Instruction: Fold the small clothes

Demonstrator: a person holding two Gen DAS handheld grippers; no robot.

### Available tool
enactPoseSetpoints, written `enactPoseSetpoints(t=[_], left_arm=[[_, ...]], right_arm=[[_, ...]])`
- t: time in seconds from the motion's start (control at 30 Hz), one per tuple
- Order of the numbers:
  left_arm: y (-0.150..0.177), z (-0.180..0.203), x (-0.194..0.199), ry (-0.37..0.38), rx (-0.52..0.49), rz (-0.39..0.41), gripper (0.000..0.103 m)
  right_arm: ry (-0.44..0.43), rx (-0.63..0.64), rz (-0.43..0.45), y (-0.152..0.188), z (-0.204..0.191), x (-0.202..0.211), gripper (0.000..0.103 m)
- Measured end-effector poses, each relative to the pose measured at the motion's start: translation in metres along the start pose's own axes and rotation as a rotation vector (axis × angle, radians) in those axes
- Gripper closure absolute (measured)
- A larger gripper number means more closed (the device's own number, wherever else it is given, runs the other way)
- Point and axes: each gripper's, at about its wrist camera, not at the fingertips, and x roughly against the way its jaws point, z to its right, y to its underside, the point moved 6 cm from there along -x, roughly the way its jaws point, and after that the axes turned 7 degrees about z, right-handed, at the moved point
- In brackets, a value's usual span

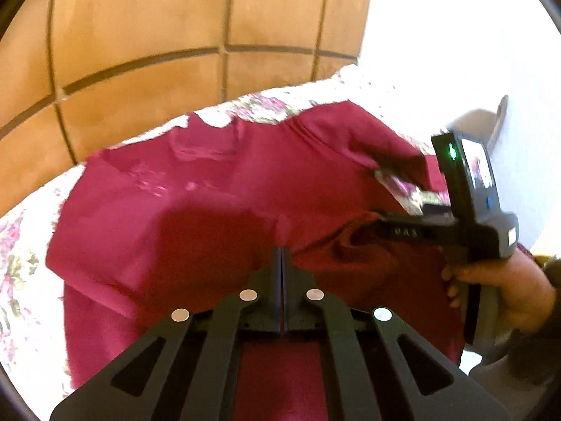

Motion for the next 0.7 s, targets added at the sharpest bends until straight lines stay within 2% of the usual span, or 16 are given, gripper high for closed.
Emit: enactPoseSetpoints(t=[0.33,0.7], left_arm=[[-0.021,-0.069,0.039,-0.123,0.118,0.092,0.103],[-0.026,-0.191,0.082,-0.365,0.266,0.156,0.103]], right_arm=[[0.000,0.001,0.001,0.002,-0.004,0.001,0.002],[-0.001,0.001,0.002,0.004,-0.005,0.003,0.002]])
